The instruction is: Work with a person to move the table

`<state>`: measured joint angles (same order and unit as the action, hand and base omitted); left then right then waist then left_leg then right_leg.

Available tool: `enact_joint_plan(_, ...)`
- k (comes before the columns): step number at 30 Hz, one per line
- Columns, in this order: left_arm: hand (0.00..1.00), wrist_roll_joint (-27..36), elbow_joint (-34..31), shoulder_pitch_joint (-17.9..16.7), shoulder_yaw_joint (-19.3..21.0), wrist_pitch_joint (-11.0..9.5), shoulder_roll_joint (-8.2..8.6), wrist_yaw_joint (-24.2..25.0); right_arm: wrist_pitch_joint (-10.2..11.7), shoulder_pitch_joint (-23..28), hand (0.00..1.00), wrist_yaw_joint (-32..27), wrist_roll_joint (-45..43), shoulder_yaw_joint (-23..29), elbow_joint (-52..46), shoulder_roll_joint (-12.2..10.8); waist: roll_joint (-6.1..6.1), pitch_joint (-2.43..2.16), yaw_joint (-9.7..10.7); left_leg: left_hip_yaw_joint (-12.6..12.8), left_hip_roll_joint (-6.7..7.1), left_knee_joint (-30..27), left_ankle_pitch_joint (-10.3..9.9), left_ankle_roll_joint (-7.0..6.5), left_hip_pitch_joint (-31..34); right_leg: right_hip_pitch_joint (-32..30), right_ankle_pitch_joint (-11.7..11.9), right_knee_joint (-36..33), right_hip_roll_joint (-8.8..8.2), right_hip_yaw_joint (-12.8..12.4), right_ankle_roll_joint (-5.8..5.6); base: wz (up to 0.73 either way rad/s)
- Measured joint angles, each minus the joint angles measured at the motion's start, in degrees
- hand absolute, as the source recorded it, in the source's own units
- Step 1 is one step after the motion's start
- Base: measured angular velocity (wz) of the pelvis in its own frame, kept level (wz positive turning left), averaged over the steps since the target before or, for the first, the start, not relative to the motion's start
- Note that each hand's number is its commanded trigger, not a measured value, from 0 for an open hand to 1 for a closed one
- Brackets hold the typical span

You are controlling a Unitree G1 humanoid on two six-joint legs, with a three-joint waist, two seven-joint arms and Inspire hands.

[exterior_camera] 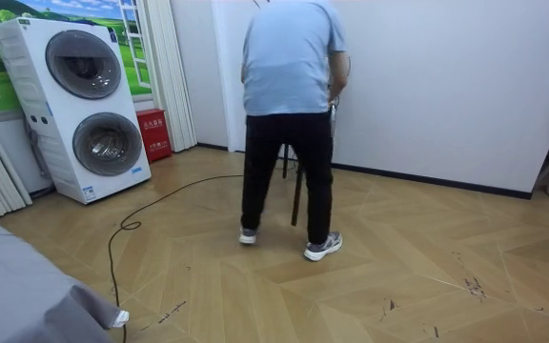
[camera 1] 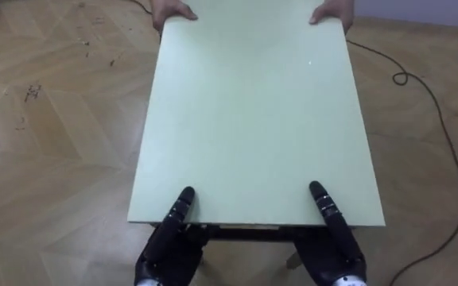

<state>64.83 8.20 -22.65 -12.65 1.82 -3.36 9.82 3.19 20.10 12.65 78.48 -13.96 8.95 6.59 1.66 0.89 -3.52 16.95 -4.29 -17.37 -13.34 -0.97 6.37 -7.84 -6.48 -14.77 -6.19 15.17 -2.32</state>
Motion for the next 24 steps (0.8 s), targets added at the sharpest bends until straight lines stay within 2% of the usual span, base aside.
enact_joint_plan(7,1.0,0.0,-0.2,-0.6,0.0,-1.2,0.43,1.0,0.0,-1.0,1.0,0.3,-0.1,-0.6,0.0,0.6,-0.22,0.19,-1.3,-3.0,0.0,-0.3,0.1,0.23,1.1,0.9,-0.1,0.9,0.31,0.8,-0.12,0.19)
enact_joint_plan(13,1.0,0.7,-0.2,-1.0,0.3,-1.4,0.38,1.0,-0.8,-2.6,1.0,0.3,-0.3,-0.6,1.2,0.5,-0.3,0.27,-1.9,-3.5,-0.02,-0.7,0.0,0.33,1.2,1.2,-0.1,1.1,0.42,0.8,-0.13,0.07)
enact_joint_plan(19,1.0,2.3,-0.5,-1.0,0.8,-1.4,0.48,0.9,-2.0,-4.9,1.0,-0.6,-2.6,-0.2,1.2,0.5,-1.63,0.88,-1.8,-5.2,0.22,-0.8,0.0,0.32,1.3,1.9,-0.1,1.2,0.41,0.8,-0.13,0.17)
enact_joint_plan(24,1.0,3.4,-0.5,-1.2,1.1,-1.8,0.48,0.9,-2.2,-6.4,1.0,-1.3,-3.9,-0.2,1.2,0.6,-2.59,0.68,-1.9,-6.3,0.73,-0.4,0.1,0.21,1.3,2.1,-0.2,1.1,0.18,0.8,-0.32,0.12)
